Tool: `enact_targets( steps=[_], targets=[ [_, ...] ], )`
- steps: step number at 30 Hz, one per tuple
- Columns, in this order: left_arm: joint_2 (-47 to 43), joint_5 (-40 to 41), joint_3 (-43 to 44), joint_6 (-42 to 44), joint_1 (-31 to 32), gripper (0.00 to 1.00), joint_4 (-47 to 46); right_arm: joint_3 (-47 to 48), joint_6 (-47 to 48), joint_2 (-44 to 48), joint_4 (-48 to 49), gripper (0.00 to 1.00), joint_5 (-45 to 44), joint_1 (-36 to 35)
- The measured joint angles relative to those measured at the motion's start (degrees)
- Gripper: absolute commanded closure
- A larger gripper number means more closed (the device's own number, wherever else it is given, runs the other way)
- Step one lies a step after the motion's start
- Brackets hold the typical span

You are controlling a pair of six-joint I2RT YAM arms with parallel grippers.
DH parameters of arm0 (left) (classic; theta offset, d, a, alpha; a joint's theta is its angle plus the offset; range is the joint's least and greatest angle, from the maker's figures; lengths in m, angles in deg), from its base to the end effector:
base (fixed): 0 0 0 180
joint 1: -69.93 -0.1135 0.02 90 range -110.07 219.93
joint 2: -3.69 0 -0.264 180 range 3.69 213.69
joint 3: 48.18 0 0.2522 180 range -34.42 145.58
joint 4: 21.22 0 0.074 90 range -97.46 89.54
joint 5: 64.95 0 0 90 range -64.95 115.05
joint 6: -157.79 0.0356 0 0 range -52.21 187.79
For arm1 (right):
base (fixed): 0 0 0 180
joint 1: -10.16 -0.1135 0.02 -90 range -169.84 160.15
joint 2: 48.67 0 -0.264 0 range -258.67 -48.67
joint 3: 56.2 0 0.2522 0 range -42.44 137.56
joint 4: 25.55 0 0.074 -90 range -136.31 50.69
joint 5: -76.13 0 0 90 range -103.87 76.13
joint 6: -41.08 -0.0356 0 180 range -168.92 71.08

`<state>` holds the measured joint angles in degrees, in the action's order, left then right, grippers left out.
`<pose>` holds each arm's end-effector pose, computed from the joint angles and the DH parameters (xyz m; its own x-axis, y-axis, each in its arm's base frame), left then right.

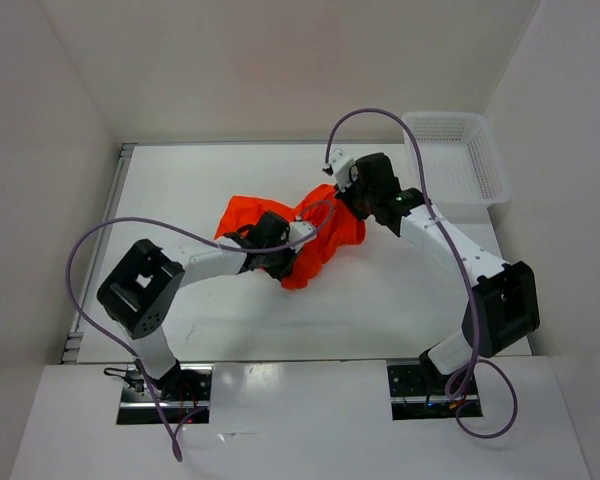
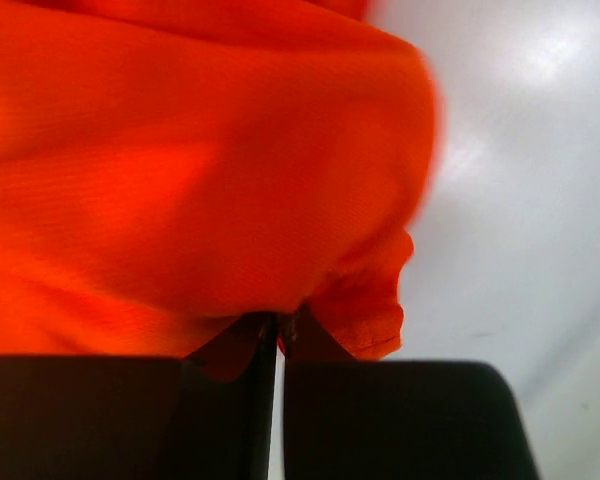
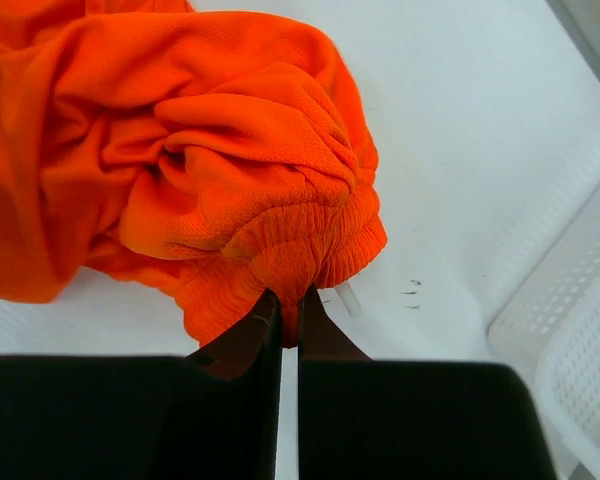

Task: Fold and stack the shorts
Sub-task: Flatten the shorts out

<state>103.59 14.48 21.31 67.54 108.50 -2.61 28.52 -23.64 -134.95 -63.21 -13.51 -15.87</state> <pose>0.2730 -0.2260 0.1636 -0.5933 0.4677 -0.6552 0.7044 0.6956 -0.1413 0.3053 0.1494 0.3008 -0.3245 -0.6337 -0.7022 -0.6434 0.6921 -0.3272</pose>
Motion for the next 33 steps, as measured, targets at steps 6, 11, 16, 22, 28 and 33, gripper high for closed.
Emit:
enact_targets(
  steps=[6,11,16,22,28,33],
  targets=[
    [-3.6,7.0,9.6,0.0,-15.7,1.00,6.5,5.6,-0.4,-2.6,1.4,1.00,-2.6,6.4],
    [-8.1,11.1,19.8,0.0,-34.6,1.00,4.9,17.2,-1.2,-6.7,2.6,1.00,-3.2,11.0],
    [-14.3,12.9,24.5,0.0,-38.6,1.00,3.5,24.9,-0.9,-7.6,4.0,1.00,-0.6,10.0],
    [-26.4,11.3,14.6,0.0,-36.6,1.00,4.8,13.8,6.0,-3.4,1.5,0.76,5.2,10.1],
    [-36.1,2.8,-3.2,0.2,-31.5,0.79,19.4,-7.5,18.2,3.6,-11.9,0.00,11.4,10.2],
    [-36.7,-4.3,-5.6,0.3,-31.0,0.44,31.2,-9.2,21.7,6.9,-17.7,0.04,13.9,10.2]
  ],
)
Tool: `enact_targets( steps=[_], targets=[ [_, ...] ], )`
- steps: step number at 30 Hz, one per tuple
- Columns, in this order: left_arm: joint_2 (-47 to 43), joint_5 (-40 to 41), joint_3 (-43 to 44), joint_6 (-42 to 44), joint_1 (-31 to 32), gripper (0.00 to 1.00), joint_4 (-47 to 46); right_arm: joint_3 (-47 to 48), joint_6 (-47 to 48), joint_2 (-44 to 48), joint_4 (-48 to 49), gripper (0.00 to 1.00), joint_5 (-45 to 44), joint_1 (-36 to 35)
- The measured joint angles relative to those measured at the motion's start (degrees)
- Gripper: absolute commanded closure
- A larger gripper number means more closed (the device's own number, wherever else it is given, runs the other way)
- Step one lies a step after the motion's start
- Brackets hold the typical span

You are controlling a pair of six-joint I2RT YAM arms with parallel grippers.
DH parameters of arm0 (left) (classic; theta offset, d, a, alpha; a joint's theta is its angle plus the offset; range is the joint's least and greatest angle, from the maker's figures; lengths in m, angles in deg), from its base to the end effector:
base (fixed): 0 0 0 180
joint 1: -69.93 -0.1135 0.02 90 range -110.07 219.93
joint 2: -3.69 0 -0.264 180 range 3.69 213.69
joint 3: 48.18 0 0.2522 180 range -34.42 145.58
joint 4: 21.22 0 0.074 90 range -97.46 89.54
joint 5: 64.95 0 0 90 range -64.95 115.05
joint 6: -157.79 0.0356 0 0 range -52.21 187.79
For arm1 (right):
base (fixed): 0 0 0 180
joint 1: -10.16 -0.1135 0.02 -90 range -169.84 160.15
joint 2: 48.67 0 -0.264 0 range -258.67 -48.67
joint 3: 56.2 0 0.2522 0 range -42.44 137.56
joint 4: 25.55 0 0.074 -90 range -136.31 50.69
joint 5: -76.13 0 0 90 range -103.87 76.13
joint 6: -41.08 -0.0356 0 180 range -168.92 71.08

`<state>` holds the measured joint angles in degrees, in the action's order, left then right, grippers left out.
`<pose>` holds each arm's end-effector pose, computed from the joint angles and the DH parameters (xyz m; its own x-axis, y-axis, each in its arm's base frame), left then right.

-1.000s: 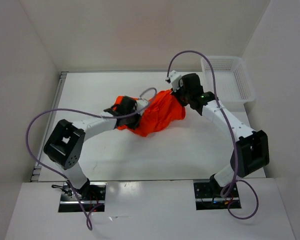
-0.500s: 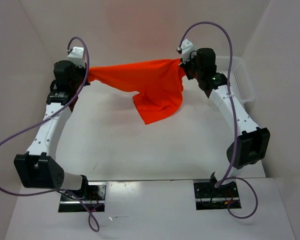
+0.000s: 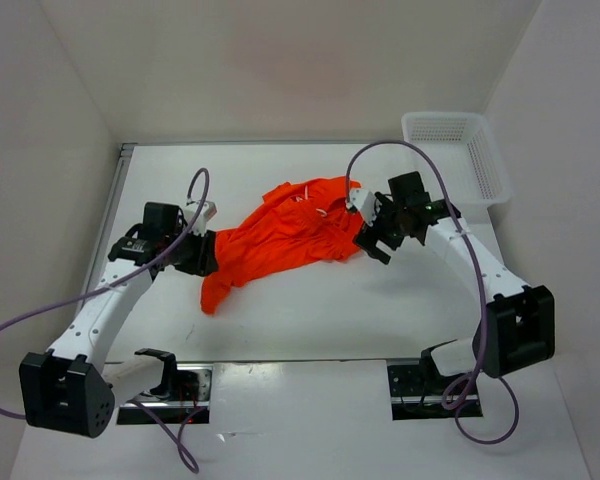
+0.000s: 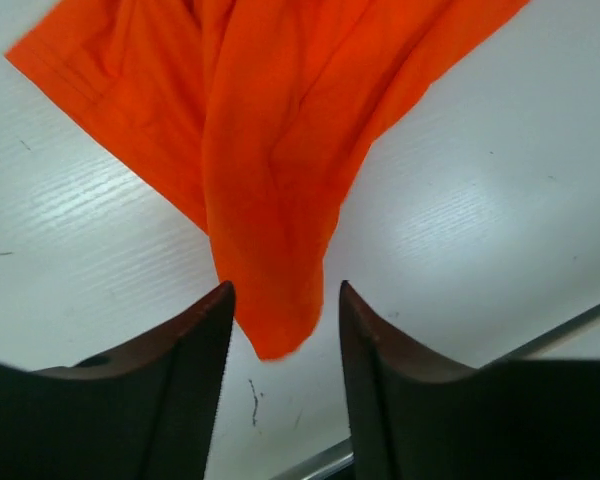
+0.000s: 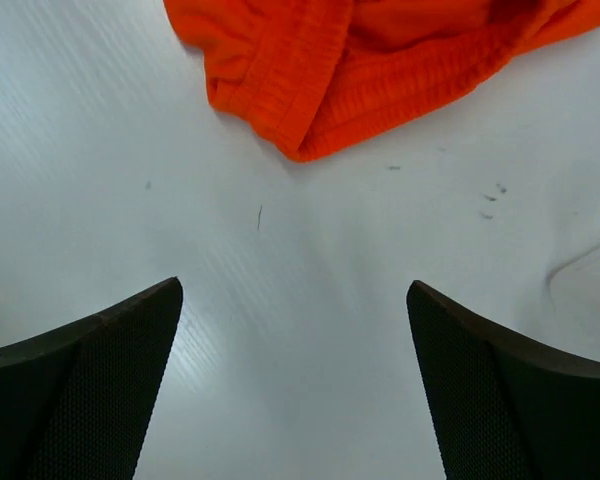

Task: Fold and stack the shorts
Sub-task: Flatten the shorts out

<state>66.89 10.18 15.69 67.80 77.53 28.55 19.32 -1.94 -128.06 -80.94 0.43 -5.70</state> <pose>0.2210 -0.0387 0.2702 -0.7492 0.1001 -0.6548 0.2945 0.9358 -0.1939 0.2655 0.0846 0.2627 -0.2817 -0.8165 -0.5039 -0.8680 0.4407 -0.2289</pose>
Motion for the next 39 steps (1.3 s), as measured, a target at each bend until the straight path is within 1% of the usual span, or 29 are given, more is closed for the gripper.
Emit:
enact_targets(
  steps=[1,3,4,6,7,8,9,12,13,17,20,22,23,25,26,27,28,29,31,33,34,35,36,38,39],
  targets=[
    [-0.2,-0.7,0.1,-0.1,0.0,0.44,0.7,0.9,-0.3,0.5,0.1,0.09,0.6,0.0],
    [-0.3,-0.8,0.2,-0.2,0.0,0.44,1.3,2.8,-2.2,0.7,1.3,0.22,2.1,0.0],
    [-0.3,-0.4,0.3,-0.2,0.0,0.44,1.3,3.8,-3.9,0.7,2.7,0.33,2.8,0.0],
    [-0.3,1.6,0.3,-0.2,0.0,0.44,0.6,5.8,-7.6,-0.4,5.7,0.40,4.1,0.0],
    [-0.2,2.7,0.3,-0.2,0.0,0.44,0.2,7.0,-9.7,-1.6,7.1,0.40,4.9,0.0],
    [-0.1,3.5,0.3,-0.2,0.0,0.42,-0.2,8.0,-11.5,-2.6,8.3,0.40,5.5,0.0],
    [0.1,4.2,0.2,-0.2,0.0,0.36,-0.4,9.5,-13.6,-4.4,9.5,0.40,6.4,0.0],
    [0.6,5.0,0.1,-0.2,0.0,0.18,0.0,13.6,-20.3,-10.4,13.3,0.25,9.0,-0.3],
    [0.6,4.9,0.0,0.0,0.0,0.16,0.4,14.7,-22.5,-12.4,14.4,0.20,9.6,-0.4],
    [0.6,3.6,-2.1,-0.1,0.0,0.10,2.3,18.4,-31.0,-19.4,18.1,0.19,11.5,-1.7],
    [0.6,3.1,-4.5,-0.2,0.0,0.10,4.3,21.4,-36.7,-24.6,20.4,0.18,12.0,-3.1],
    [0.7,3.1,-6.1,-0.2,0.0,0.06,5.1,23.6,-39.7,-27.9,21.5,0.18,12.5,-4.0],
    [0.9,3.1,-6.6,-0.1,0.0,0.06,5.5,24.7,-41.2,-29.6,21.9,0.18,12.9,-4.3],
    [1.8,3.0,-7.3,-0.2,0.0,0.05,5.8,26.2,-43.8,-32.6,23.2,0.22,13.8,-4.6],
    [2.4,2.7,-7.5,-0.2,0.0,0.06,6.0,26.6,-45.1,-33.8,23.6,0.24,14.2,-4.6],
    [3.1,2.4,-7.6,-0.2,0.0,0.11,5.9,26.8,-46.3,-34.7,24.1,0.25,14.6,-4.8],
    [3.8,2.1,-7.7,-0.2,0.0,0.23,5.7,26.8,-47.4,-35.4,24.2,0.25,14.9,-4.9],
    [4.6,1.7,-7.9,0.0,0.0,0.28,5.4,26.8,-49.1,-35.9,24.1,0.25,15.1,-5.0],
    [5.6,1.2,-8.5,-0.3,0.0,0.35,4.6,26.8,-52.0,-36.3,24.5,0.26,14.8,-5.0],
    [7.2,0.6,-9.2,-0.3,0.0,0.48,3.8,26.8,-55.0,-36.4,25.5,0.30,14.0,-5.1],
    [8.0,0.5,-9.5,-0.4,0.0,0.57,3.4,26.8,-56.1,-36.5,26.1,0.34,13.7,-5.3],
    [8.6,0.3,-9.8,-0.4,0.0,0.65,3.1,26.8,-56.8,-36.8,26.6,0.36,13.7,-5.6],
    [9.0,0.3,-10.2,-0.3,0.0,0.68,2.8,26.9,-57.5,-37.1,27.1,0.38,13.8,-5.9],
    [9.8,0.4,-10.5,-0.2,0.0,0.68,2.6,27.4,-59.0,-38.4,27.7,0.40,14.0,-6.7],
    [9.9,0.4,-10.6,-0.2,0.0,0.68,2.3,27.7,-59.9,-39.1,28.1,0.43,14.0,-7.1]
  ],
)
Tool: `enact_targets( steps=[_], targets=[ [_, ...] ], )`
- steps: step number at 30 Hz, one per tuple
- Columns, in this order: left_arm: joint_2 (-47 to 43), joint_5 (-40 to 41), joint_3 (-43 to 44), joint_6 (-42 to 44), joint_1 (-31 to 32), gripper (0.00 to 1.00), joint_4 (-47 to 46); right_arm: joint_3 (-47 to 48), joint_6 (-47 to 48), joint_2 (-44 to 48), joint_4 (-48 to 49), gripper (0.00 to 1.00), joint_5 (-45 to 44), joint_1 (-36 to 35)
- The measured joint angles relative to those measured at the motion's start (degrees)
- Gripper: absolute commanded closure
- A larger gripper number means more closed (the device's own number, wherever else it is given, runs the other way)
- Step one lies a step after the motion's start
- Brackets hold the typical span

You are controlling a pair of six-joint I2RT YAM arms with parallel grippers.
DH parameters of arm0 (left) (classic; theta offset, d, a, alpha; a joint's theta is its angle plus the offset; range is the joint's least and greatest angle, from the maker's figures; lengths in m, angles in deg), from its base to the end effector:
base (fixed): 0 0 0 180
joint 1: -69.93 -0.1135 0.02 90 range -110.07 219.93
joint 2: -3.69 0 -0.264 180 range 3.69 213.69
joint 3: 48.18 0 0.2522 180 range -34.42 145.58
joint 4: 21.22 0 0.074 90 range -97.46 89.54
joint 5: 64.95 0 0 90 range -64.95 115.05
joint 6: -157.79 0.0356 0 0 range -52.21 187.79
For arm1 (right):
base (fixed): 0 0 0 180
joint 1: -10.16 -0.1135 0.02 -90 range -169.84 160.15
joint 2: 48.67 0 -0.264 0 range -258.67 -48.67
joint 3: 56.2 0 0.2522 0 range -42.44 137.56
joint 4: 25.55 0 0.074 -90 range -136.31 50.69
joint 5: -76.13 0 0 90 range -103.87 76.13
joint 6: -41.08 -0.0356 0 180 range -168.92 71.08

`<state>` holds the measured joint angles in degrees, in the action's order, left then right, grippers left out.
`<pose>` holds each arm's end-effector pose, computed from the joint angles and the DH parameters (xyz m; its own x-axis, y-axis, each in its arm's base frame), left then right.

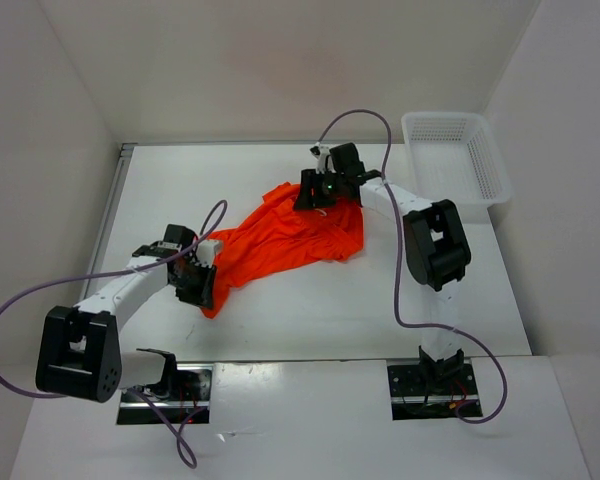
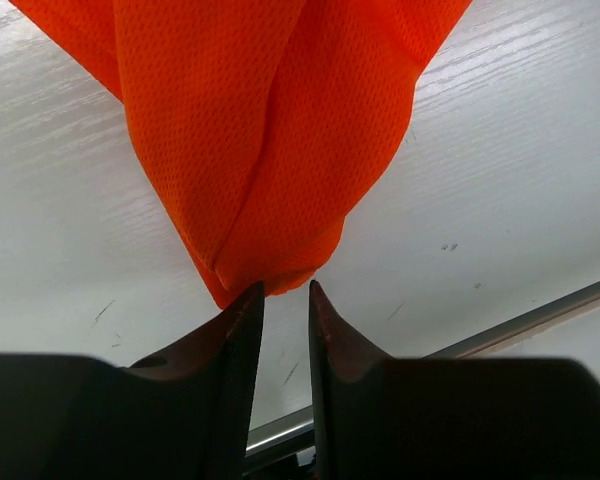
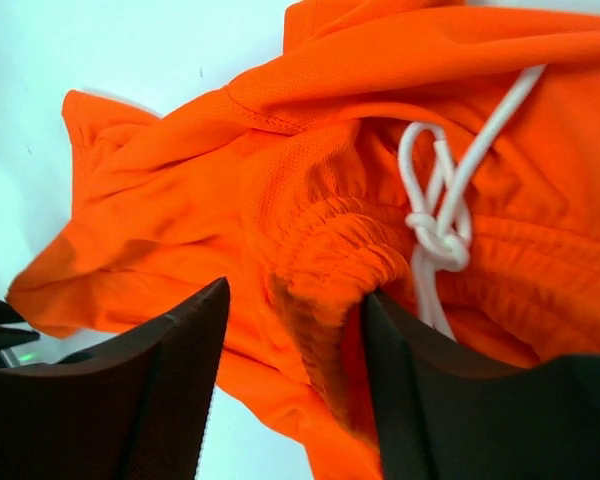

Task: Fold and stack the shorts
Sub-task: Flatten the shorts out

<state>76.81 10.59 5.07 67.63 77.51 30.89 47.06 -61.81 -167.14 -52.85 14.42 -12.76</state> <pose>0.2110 -0.0371 0.1773 -0.9432 0.1228 -0.3087 0.2017 0.9500 -0.2383 0.4234 0.1974 0.2082 -0.7550 -0.1059 -0.6471 -0.5091 0.7167 0.4766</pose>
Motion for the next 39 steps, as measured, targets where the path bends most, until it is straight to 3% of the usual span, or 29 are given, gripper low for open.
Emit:
enact_targets(
  steps=[4,6,7,8,9,12,16,21,25,31,39],
  targets=[
    [0.1,-0.1,-0.8,-0.2,0.0,0.86,-1.1,0.2,-3.4,-1.6,0.3,0.52,-1.0,-1.3],
    [0.2,-0.4,-1.4,-0.1,0.0,0.99,-1.7,0.2,-4.8,-2.0,0.3,0.66,-1.6,-1.7],
    [0.3,-0.5,-1.6,-0.1,0.0,1.00,-1.9,0.2,-5.7,-2.1,0.3,0.75,-2.0,-1.9],
    [0.4,-0.4,-1.9,-0.1,0.0,1.00,-2.3,0.2,-6.5,-2.1,0.3,0.95,-2.7,-2.1],
    [0.4,-0.2,-2.0,0.0,0.0,1.00,-2.8,0.2,-7.1,-2.1,0.4,1.00,-3.8,-2.3],
    [0.5,1.7,-2.1,0.0,-0.2,1.00,-6.1,2.4,-7.3,-2.5,-0.6,1.00,-8.5,-2.5],
    [1.5,6.8,2.2,0.0,-4.3,1.00,-12.3,14.4,-2.9,-5.1,-3.5,1.00,-13.9,-2.3],
    [5.5,13.7,19.9,-0.1,-10.5,1.00,-22.9,39.0,3.6,-7.4,-6.4,1.00,-15.8,-1.6],
    [5.7,17.9,31.0,0.0,-10.9,1.00,-28.0,46.2,8.5,-3.6,-6.7,1.00,-13.6,-1.1],
    [0.7,21.5,28.9,0.0,-10.5,1.00,-29.3,30.1,17.7,10.6,-11.1,1.00,-8.2,0.1],
    [-13.4,19.8,7.7,0.0,-1.8,0.99,-15.1,-5.0,34.1,25.1,-18.4,0.97,-5.5,0.5]
  ],
)
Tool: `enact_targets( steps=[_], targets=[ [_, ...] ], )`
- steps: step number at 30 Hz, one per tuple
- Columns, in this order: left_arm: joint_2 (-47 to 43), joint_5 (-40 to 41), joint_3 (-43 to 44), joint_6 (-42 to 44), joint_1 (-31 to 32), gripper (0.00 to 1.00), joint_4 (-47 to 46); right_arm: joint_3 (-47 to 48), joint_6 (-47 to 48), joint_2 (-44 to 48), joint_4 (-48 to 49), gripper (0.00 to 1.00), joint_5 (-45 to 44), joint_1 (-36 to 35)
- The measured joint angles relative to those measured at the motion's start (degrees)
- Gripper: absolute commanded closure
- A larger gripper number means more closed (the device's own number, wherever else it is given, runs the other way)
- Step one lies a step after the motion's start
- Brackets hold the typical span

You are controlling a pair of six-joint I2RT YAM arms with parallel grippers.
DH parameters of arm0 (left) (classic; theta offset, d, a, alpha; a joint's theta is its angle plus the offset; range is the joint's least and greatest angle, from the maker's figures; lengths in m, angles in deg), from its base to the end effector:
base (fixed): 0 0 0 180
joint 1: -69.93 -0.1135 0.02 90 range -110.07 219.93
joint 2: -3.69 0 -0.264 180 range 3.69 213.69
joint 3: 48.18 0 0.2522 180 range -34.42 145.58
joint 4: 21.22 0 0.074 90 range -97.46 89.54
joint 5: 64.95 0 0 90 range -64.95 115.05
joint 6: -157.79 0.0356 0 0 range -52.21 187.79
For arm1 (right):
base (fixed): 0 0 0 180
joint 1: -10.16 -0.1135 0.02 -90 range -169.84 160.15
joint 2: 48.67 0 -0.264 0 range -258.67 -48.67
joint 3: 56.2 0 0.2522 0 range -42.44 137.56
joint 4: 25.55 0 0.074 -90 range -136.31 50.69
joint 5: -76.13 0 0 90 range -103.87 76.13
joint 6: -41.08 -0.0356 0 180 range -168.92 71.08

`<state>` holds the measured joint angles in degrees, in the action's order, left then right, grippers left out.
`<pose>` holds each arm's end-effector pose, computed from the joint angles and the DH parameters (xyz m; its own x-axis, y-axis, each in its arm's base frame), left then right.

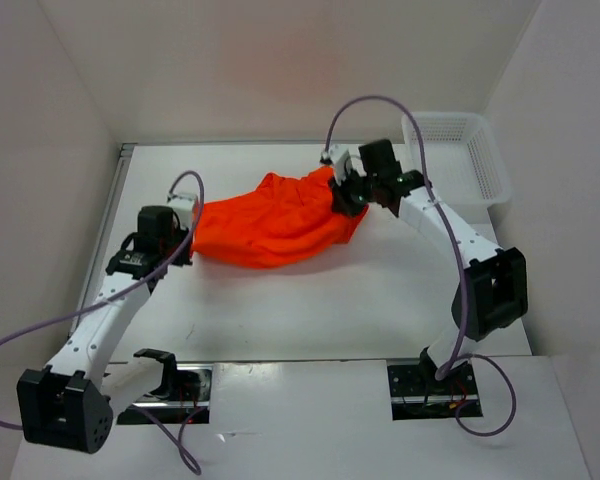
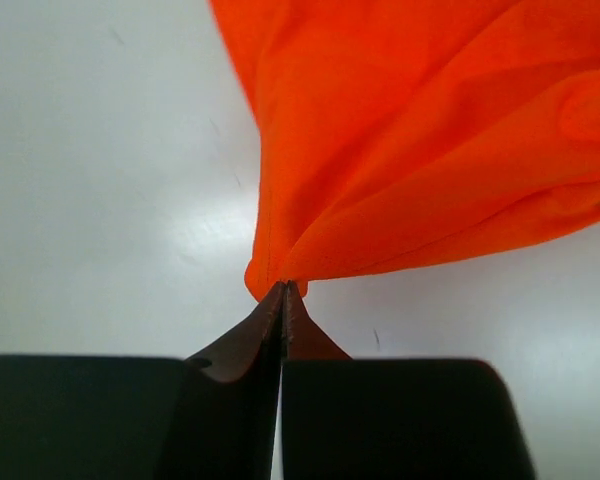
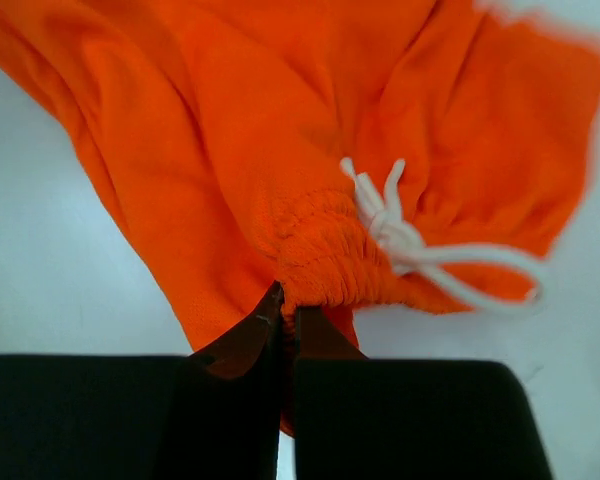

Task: Fold and stack the shorts
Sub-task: Flatten the shorts out

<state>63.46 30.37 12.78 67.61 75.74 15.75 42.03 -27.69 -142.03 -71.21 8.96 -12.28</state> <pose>0.2272 -0.0198 0.2828 -0.5817 0.0561 -0.8114 0.0241 0.9984 0.0517 0.3345 0.1531 0.3287 -0.3371 -0.5003 -0.7975 -0.7997 0.5992 -0.0379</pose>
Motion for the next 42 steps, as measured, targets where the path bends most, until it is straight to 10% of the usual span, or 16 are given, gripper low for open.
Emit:
enact_targets(
  steps=[2,5,23,31,38,42],
  targets=[
    [-3.1,-0.9,-4.4,0.0,2.1,0.89,4.7,-9.3,3.8,2.2,-1.6,0.80,0.0,0.1],
    [-5.2,-2.7,-7.5,0.4,2.8,0.36,13.3,-22.5,9.8,5.3,-5.5,0.49,-1.2,0.1],
    [3.4,-10.1,-8.4,0.0,4.7,0.24,15.3,-30.9,18.1,13.4,-7.6,0.47,-5.0,0.2],
    [7.7,-8.2,-14.6,0.0,8.4,0.30,9.9,-31.6,16.5,11.1,-3.5,0.53,-5.0,0.2],
    [7.8,-5.6,-16.7,0.1,10.3,0.91,6.3,-33.6,16.3,10.1,-1.0,0.68,-6.2,0.2],
    [6.3,-5.6,-17.7,0.0,10.4,1.00,5.4,-34.4,17.7,9.7,-1.8,0.43,-6.2,0.2]
  ],
)
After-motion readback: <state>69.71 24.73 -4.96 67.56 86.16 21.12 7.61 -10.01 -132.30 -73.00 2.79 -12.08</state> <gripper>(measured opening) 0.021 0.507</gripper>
